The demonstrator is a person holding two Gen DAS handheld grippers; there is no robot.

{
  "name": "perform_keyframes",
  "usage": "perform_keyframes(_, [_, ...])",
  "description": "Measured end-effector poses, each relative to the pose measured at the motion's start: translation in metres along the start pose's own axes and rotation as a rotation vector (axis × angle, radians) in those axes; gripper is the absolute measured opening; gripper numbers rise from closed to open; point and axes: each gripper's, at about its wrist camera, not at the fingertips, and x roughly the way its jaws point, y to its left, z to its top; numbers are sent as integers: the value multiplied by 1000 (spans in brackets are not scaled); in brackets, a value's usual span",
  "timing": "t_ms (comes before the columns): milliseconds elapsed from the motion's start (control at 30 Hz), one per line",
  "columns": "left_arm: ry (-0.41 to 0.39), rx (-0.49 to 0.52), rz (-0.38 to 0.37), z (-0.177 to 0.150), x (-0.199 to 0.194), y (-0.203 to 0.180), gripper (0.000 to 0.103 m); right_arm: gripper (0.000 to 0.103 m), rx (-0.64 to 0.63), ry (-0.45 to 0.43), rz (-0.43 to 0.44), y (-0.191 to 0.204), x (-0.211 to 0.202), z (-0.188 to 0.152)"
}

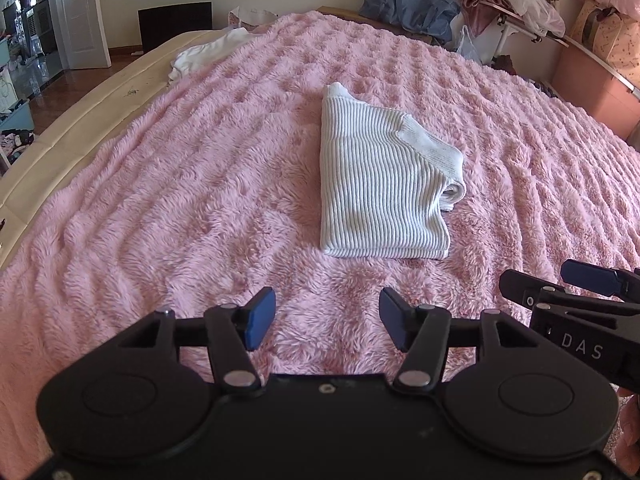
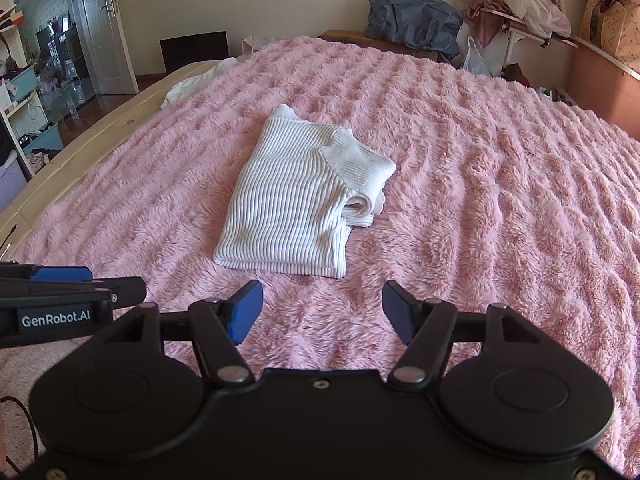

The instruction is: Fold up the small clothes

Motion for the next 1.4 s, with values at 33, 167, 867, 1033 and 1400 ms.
perform_keyframes(33, [-1, 1, 1, 0, 0, 0, 61, 68, 0, 3, 1, 0, 1, 0])
perform_keyframes(167, [-2, 3, 4, 1, 1, -1, 61, 68, -2, 5, 4, 1, 2, 0])
perform_keyframes(867, [21, 28, 19, 3, 13, -3, 62, 69, -9, 19, 10, 2, 7, -1])
perform_keyframes(1033, [32, 21, 11, 4, 16, -2, 62, 69, -11, 20, 11, 3, 8, -1])
perform_keyframes(1400, [44, 13, 2, 6, 18, -3, 63, 70, -10, 28, 12, 2, 10, -1])
